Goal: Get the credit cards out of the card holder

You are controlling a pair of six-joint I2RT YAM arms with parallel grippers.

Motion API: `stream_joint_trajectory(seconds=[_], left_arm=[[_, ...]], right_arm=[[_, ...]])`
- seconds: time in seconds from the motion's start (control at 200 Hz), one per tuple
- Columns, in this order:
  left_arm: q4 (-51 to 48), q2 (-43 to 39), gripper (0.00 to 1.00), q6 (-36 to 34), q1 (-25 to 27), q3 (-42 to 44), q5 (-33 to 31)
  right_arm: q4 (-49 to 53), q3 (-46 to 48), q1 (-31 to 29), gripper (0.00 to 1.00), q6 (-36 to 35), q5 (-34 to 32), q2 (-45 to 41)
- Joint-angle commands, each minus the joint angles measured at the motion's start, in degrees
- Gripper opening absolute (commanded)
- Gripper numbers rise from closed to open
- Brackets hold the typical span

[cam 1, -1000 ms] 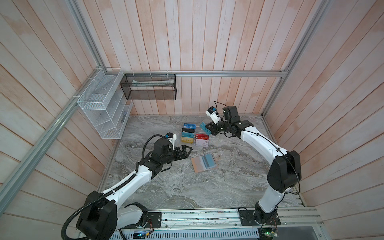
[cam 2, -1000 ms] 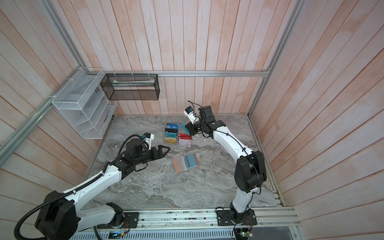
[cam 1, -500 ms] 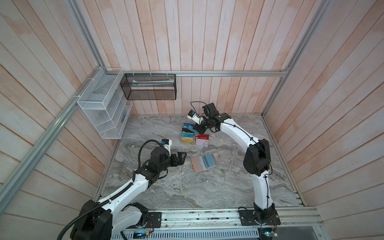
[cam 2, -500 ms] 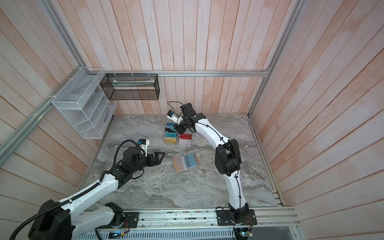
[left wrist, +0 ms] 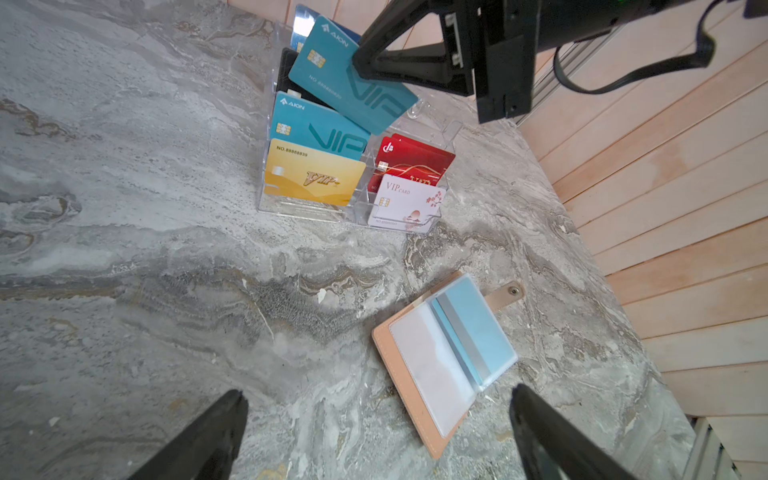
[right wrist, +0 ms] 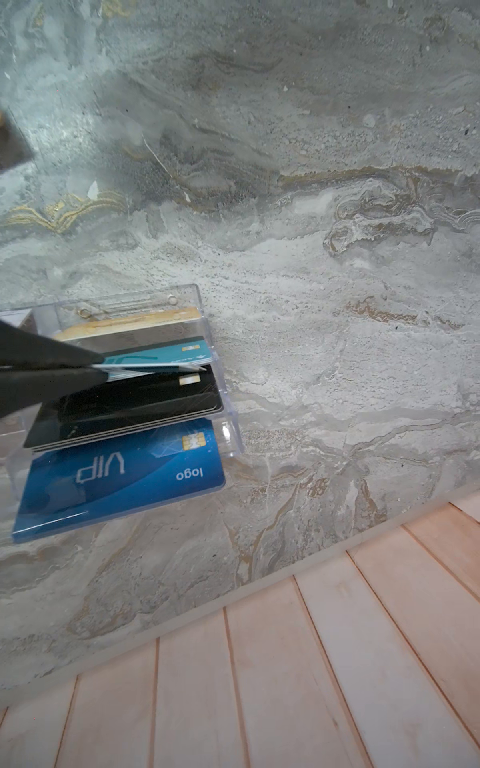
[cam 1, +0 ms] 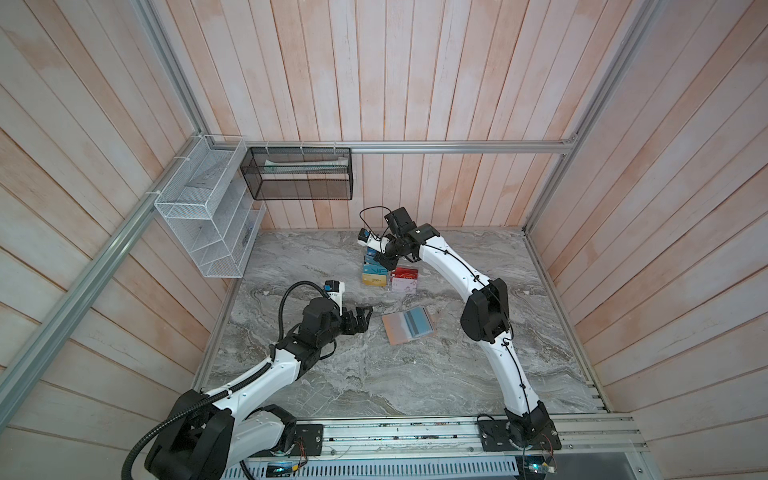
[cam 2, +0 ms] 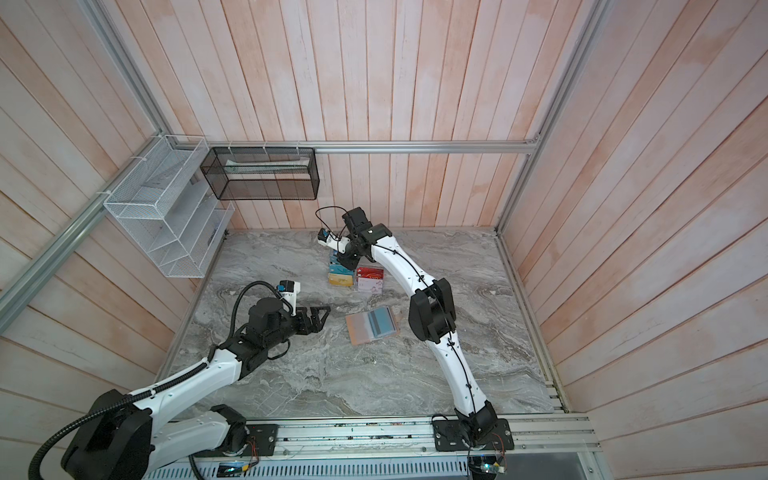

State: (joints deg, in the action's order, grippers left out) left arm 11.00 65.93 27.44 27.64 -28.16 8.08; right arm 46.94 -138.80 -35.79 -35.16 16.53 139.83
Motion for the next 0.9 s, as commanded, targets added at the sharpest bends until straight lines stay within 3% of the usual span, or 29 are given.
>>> stream_joint_trajectory(seconds=[0.0, 0.89], left_arm=[[4.5, 0.9, 1.00, -1.8, -0.2, 1.1, -0.9], [7.3, 3.9, 1.00, 1.0, -2.1, 2.4, -0.1]], right_arm=[[0.5, 0.1, -0.7, 0.00, -1.1, 0.8, 0.6], [-1.1, 1.6, -1.6, 0.00, -6.8, -1.3, 4.0]])
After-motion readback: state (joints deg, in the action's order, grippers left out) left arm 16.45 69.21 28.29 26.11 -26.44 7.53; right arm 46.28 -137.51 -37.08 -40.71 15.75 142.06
